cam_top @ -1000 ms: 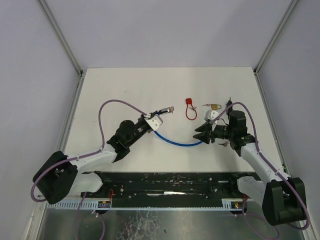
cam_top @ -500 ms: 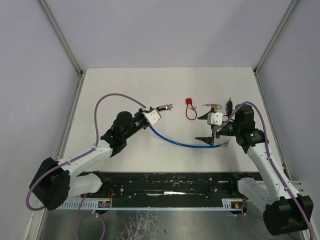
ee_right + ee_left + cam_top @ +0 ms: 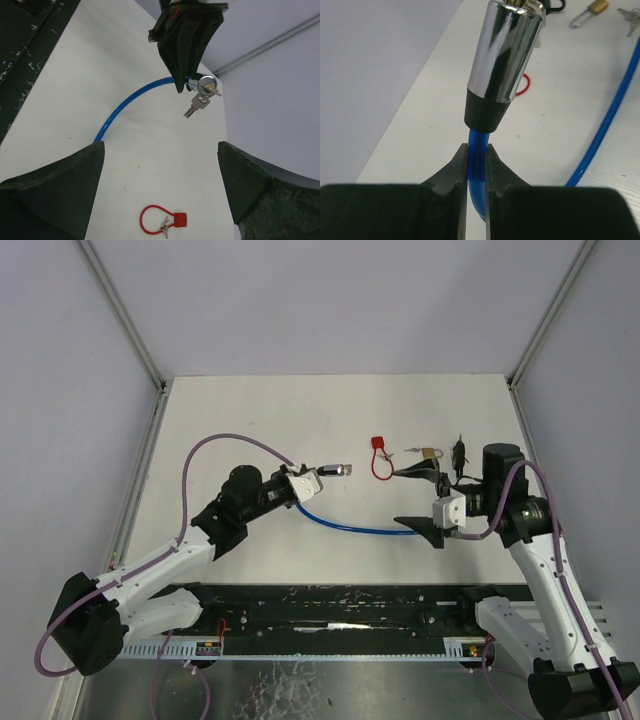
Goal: Lock with the key
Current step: Lock the lock.
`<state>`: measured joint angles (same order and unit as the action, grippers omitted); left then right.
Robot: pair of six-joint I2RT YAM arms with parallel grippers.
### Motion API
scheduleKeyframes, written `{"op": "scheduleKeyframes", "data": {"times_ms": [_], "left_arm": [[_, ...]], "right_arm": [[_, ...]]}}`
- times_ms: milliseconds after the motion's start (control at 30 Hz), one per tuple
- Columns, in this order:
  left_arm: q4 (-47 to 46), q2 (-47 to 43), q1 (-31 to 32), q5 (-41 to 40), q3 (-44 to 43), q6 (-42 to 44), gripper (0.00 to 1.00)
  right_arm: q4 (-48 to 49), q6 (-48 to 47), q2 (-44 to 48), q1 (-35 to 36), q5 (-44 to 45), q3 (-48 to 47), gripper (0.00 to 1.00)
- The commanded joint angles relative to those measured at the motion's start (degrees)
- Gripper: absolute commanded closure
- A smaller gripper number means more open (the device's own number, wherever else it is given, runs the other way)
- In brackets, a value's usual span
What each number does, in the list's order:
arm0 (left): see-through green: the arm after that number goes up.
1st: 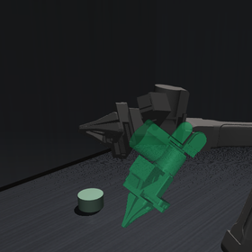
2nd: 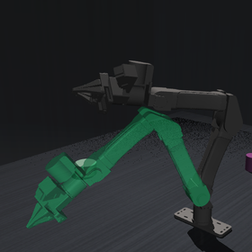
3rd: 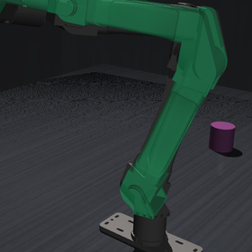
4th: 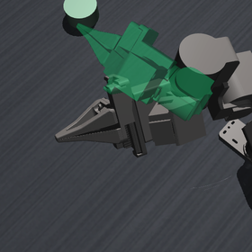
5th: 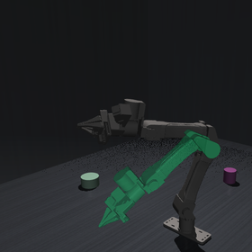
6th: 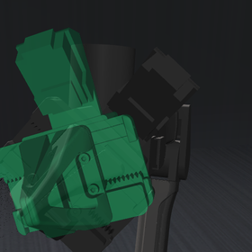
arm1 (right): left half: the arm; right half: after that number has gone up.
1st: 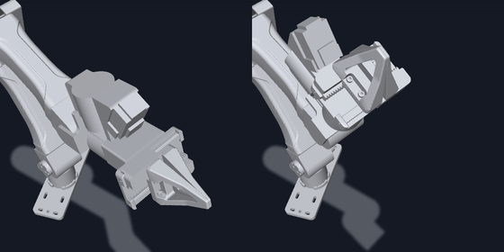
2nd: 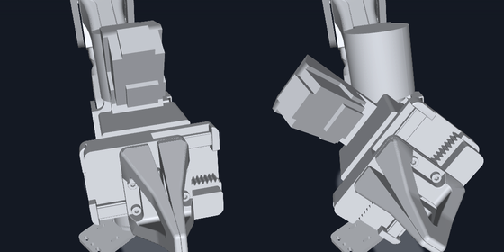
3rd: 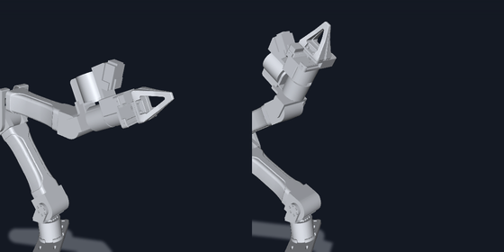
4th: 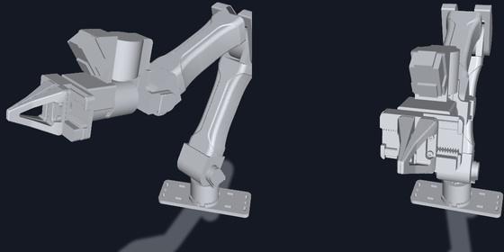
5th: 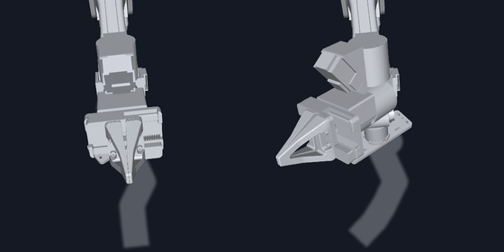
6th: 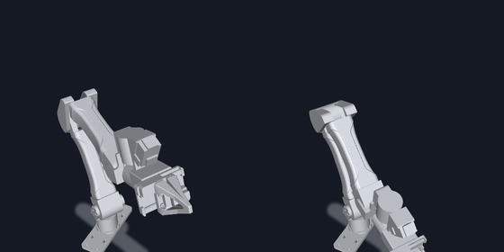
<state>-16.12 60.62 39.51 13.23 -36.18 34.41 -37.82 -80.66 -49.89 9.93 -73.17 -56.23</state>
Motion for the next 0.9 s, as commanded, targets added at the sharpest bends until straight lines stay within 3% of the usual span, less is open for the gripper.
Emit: {"op": "scheduleKeyframes", "data": {"times_ms": [0, 167, 367, 567, 767, 867], "left_arm": [[4.4, -1.4, 0.7, 8.0, -0.1, 0.0, 1.0], [13.6, 3.6, 0.7, 14.1, -6.0, 1.3, 0.99], [17.7, 8.1, 0.6, 15.4, -9.1, 1.8, 1.0], [16.3, 7.6, 0.6, 15.0, -8.3, 1.5, 1.0], [16.1, 8.0, 0.6, 15.3, -8.5, 1.4, 1.0], [16.0, 7.9, 0.6, 15.5, -8.5, 1.4, 1.0]], "right_arm": [[9.7, 2.3, 1.6, 2.9, -1.2, 5.6, 0.01], [16.3, 10.0, -0.1, 4.8, 3.3, 5.4, 0.01], [6.0, -2.8, -6.3, 12.2, 13.1, -1.9, 0.02], [5.8, -1.5, -9.2, 15.8, 16.0, -4.2, 0.22], [8.7, 2.3, -9.6, 16.9, 17.1, -3.5, 0.48], [10.1, 3.8, -10.1, 17.2, 18.3, -3.3, 0.54]]}}
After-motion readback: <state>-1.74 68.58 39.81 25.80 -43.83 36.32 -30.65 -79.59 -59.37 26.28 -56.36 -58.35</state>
